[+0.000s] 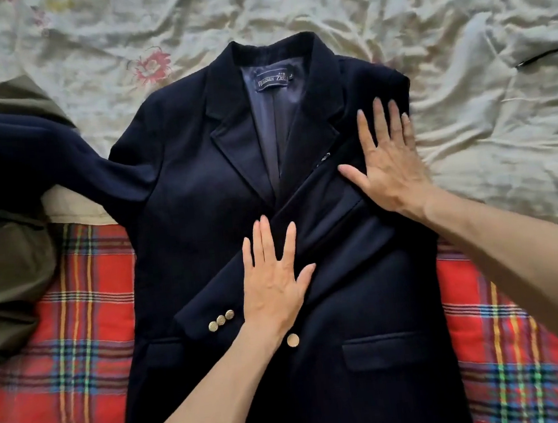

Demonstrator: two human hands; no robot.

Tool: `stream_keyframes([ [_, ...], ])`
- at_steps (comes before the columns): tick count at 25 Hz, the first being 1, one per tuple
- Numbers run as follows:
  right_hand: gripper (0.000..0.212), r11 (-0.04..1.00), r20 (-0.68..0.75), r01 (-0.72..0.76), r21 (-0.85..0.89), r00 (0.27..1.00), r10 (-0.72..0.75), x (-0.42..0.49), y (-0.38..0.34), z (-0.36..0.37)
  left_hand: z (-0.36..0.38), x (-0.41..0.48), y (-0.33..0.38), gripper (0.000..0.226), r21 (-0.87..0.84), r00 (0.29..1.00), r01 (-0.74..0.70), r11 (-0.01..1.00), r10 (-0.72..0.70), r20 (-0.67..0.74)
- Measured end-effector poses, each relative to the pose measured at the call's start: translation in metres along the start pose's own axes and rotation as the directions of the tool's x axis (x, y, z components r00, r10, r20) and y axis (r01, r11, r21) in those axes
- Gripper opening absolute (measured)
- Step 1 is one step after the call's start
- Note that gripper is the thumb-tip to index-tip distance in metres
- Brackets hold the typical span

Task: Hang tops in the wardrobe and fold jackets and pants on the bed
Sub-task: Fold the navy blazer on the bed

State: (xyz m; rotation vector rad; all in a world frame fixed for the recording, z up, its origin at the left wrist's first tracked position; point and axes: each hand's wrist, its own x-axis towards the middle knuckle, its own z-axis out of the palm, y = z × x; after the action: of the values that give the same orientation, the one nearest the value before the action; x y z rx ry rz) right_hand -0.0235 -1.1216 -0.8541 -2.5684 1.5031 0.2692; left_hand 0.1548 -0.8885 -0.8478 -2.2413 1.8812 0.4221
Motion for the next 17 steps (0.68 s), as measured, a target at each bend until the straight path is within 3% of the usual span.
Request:
stream_keyframes([
  [2, 0.085, 0.998, -0.037, -0.064, -0.009, 0.997, 0.063, -0.005, -0.007, -0.011, -0.002, -0.001, 0.001, 0.076, 0.029, 1.0, -0.003, 1.0, 0.004, -0.027],
  [4, 0.075, 0.997, -0.172, -0.076, 0.017, 0.982, 0.077, -0.021, -0.029, -0.026, -0.005, -0.001, 0.0, 0.076, 0.055, 1.0, -0.009, 0.998, 0.008, 0.009],
  [6, 0.067, 0.986, -0.27, 0.169, -0.01, 0.949, -0.165, -0.05, -0.056, -0.025, -0.005, -0.001, -0.002, 0.077, 0.063, 0.999, -0.01, 0.998, 0.007, 0.043],
  [8, 0.064, 0.915, -0.187, 0.396, -0.082, 0.895, -0.404, -0.076, -0.077, -0.007, -0.005, 0.0, -0.001, 0.077, 0.05, 0.998, -0.005, 0.999, 0.002, 0.06],
  [9, 0.064, 0.898, -0.133, 0.425, -0.116, 0.889, -0.438, -0.081, -0.078, 0.005, -0.007, 0.001, 0.0, 0.077, 0.039, 0.998, -0.022, 0.999, 0.019, 0.064],
  [11, 0.063, 0.915, -0.103, 0.383, -0.129, 0.912, -0.397, -0.079, -0.073, 0.019, -0.01, -0.007, -0.01, 0.079, 0.043, 1.0, -0.025, 0.999, 0.025, 0.017],
  [14, 0.062, 0.918, -0.043, 0.369, -0.144, 0.925, -0.378, -0.076, -0.076, 0.018, -0.005, -0.047, -0.059, 0.08, 0.072, 0.993, 0.113, 0.991, -0.111, -0.028],
  [17, 0.064, 0.96, -0.08, 0.276, -0.038, 0.957, -0.278, -0.086, -0.089, 0.014, 0.007, -0.092, -0.11, 0.079, 0.084, 0.979, 0.203, 0.976, -0.204, 0.013],
])
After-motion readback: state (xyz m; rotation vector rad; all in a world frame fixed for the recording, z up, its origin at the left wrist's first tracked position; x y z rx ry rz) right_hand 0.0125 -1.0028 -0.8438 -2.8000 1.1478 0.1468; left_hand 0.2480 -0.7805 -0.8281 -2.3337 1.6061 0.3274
